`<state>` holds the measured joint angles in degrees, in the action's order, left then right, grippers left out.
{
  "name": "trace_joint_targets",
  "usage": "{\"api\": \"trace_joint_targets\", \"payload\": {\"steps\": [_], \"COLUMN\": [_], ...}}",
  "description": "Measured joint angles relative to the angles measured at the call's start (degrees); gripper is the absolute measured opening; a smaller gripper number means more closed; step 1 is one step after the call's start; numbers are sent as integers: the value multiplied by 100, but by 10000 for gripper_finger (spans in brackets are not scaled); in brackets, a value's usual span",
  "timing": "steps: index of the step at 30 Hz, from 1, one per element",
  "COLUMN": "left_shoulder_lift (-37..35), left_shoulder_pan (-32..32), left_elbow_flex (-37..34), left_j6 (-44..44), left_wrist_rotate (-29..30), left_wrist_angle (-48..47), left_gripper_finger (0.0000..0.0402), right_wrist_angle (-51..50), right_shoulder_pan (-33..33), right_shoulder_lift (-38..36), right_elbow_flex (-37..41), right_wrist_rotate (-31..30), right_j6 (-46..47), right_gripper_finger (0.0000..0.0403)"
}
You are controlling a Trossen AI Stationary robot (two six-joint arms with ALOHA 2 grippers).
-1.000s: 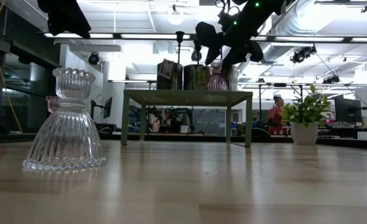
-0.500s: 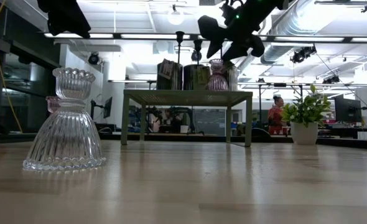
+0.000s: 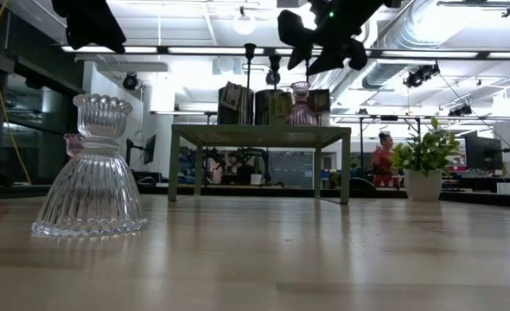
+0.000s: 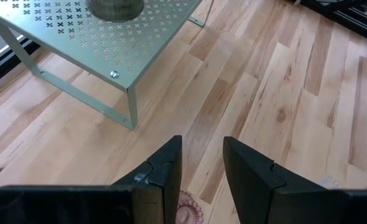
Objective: Pick & Place candle stick holders
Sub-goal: Put the transparent glass candle holder on the shelf aligned with the pink glass candle holder
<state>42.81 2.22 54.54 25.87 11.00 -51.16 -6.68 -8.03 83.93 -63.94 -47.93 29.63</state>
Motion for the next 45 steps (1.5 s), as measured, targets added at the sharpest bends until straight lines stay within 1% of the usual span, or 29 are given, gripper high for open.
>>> {"api": "trace_joint_targets", "payload": {"steps": [3,6,11,16,22,25,32,36,39,43,45], "left_shoulder_lift": [0,0,0,0,-78,-146,-388,-437,-449,-450,-450], "left_shoulder_pan": [0,0,0,0,0,0,0,0,0,0,0], "left_elbow_flex": [0,0,0,0,0,-2,-2,-2,-2,-2,-2], "left_j6": [0,0,-2,-4,-4,-4,57,142,144,144,144], "left_wrist_rotate": [0,0,4,103,140,141,188,187,188,190,190], "left_wrist_angle": [1,0,1,2,2,14,-4,-4,-41,-42,-44], "left_gripper_finger": [113,113,113,113,113,113,113,113,113,113,113], "right_wrist_angle": [-18,-165,-830,-1612,-2528,-2795,-2569,-2207,-1911,-1770,-1622], "right_shoulder_pan": [1,4,83,320,748,962,1400,1556,1604,1606,1602], "right_shoulder_lift": [-169,-408,-894,-1208,-1280,-1227,-1247,-1253,-1253,-1255,-1253], "right_elbow_flex": [0,0,0,0,1,19,532,832,959,1087,1201], "right_wrist_rotate": [-53,93,488,488,486,478,474,486,593,660,794], "right_j6": [-123,-181,-97,-55,231,359,533,655,622,607,552], "right_gripper_finger": [204,204,204,204,204,204,204,204,204,204,203]}}
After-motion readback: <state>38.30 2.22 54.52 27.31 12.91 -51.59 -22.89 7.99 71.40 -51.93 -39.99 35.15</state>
